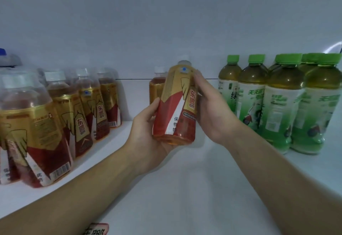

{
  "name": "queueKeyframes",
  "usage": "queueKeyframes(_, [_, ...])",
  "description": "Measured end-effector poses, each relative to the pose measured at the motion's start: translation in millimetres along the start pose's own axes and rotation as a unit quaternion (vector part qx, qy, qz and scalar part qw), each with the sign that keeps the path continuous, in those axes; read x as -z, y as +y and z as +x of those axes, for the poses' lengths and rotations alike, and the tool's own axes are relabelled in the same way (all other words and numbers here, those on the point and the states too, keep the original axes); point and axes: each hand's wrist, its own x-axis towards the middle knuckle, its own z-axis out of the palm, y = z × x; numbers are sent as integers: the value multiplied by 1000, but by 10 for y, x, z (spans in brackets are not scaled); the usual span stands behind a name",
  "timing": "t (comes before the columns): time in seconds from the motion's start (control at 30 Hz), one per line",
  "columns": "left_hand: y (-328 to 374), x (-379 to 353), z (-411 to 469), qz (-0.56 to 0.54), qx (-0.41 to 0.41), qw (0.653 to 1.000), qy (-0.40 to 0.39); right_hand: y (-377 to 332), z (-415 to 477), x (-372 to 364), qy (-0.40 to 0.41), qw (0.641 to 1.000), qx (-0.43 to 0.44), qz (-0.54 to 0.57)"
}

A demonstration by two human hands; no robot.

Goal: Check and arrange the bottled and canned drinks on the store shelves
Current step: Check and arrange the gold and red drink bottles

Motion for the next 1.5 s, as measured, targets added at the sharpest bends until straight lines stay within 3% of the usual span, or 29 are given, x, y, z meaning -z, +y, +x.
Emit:
queueKeyframes(0.1, [-22,-45,-11,71,17,997,-25,-11,-13,-1,-2,1000,15,14])
queueKeyframes(0.2, [-64,-94,-5,158,-42,986,-44,-45,-14,6,19,997,61,49])
queueKeyframes(0.3, [-100,-123,-16,166,-73,982,-44,-49,-18,-26,60,993,83,55])
queueKeyframes(0.47, [-102,-94,-43,105,-6,994,-37,-36,-45,-29,-2,997,-19,70])
queueKeyframes(0.53, [-92,-87,-68,123,24,991,-50,-58,-50,-9,9,997,-50,65])
queueKeyframes(0.73, [-150,-175,78,172,-66,983,-10,-56,-15,-21,67,993,62,70])
queueKeyframes(1.0, [-71,-88,-82,164,86,983,-16,-118,-84,15,-14,988,-10,154])
queueKeyframes(1.07, [-111,-125,-71,172,50,984,-4,-128,-77,11,3,988,-6,157])
queueKeyframes(1.17, [-59,-89,69,160,-94,983,-1,-149,-23,-22,39,991,40,118])
queueKeyframes(1.23, [-71,-28,98,109,-92,990,25,-127,-6,-43,38,989,57,130])
queueKeyframes(1.3, [-63,7,67,189,-123,973,47,-103,-7,-33,29,987,45,149])
queueKeyframes(1.33, [-65,-43,10,233,-94,967,45,-108,-20,-31,23,987,32,154])
queueKeyframes(1.4, [-74,-142,-133,176,15,983,55,-120,-46,-15,2,987,-5,164])
queueKeyframes(1.5, [-79,-143,-124,165,68,984,13,-137,-68,-2,-11,986,-45,162])
